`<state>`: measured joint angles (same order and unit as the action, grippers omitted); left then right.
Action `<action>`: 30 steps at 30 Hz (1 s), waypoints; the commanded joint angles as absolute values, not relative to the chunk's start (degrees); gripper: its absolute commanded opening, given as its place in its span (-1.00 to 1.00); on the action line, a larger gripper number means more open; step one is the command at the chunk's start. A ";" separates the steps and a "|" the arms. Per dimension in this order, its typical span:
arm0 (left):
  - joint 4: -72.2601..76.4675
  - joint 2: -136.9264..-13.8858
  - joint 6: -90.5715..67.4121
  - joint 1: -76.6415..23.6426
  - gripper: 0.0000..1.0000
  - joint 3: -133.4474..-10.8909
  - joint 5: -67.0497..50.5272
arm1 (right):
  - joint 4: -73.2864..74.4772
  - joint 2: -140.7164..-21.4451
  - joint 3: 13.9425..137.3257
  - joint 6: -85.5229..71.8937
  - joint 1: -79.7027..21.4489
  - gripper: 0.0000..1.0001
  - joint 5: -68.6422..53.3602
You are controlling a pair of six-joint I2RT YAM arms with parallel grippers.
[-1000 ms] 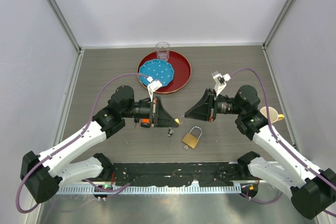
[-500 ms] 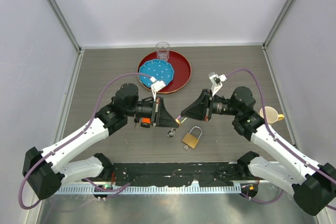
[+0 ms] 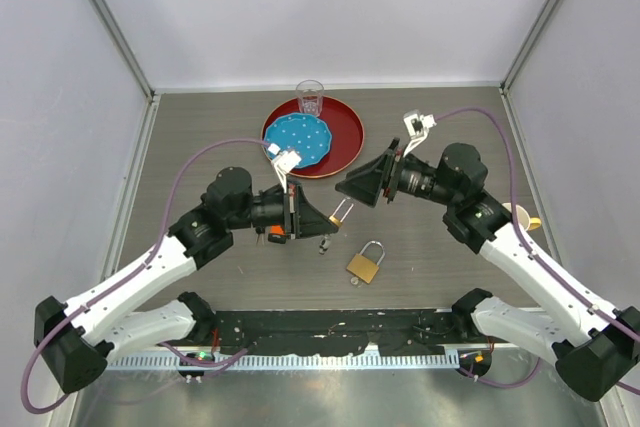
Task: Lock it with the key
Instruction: Lock the lock.
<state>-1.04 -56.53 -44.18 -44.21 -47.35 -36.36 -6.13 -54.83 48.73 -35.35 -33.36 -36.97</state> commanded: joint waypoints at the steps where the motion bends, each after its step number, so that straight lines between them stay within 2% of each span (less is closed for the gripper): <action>1: -2.02 -52.21 -42.98 -44.47 -1.00 -45.27 -30.51 | -4.40 -55.37 53.44 -36.03 -30.68 0.67 -28.22; 3: -2.81 -50.45 -43.07 -44.39 -1.00 -44.04 -29.80 | -4.31 -55.28 53.53 -37.78 -28.93 0.83 -26.99; 8: -4.40 -47.55 -43.33 -44.47 -1.00 -42.45 -25.41 | -5.09 -54.06 51.34 -42.35 -25.32 0.90 -26.46; 13: -1.85 -44.65 -45.78 -44.47 -1.00 -40.08 -22.42 | -16.32 -54.05 41.85 -53.49 -21.62 0.89 -32.94; 17: 5.59 -43.07 -47.89 -44.47 -0.99 -37.89 -22.24 | -34.14 -56.16 35.26 -60.98 -21.36 0.85 -39.45; 23: 15.62 -42.10 -51.24 -44.47 -1.00 -34.81 -19.51 | -37.78 -57.92 34.89 -61.52 -22.06 0.82 -42.62; 30: 22.14 -46.05 -53.26 -44.47 -1.00 -35.42 -20.92 | -44.64 -61.25 36.30 -62.14 -28.64 0.74 -43.59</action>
<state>12.34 -44.34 -51.20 -44.25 -34.28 -20.64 -35.79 -59.46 33.87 -61.30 -24.97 -41.63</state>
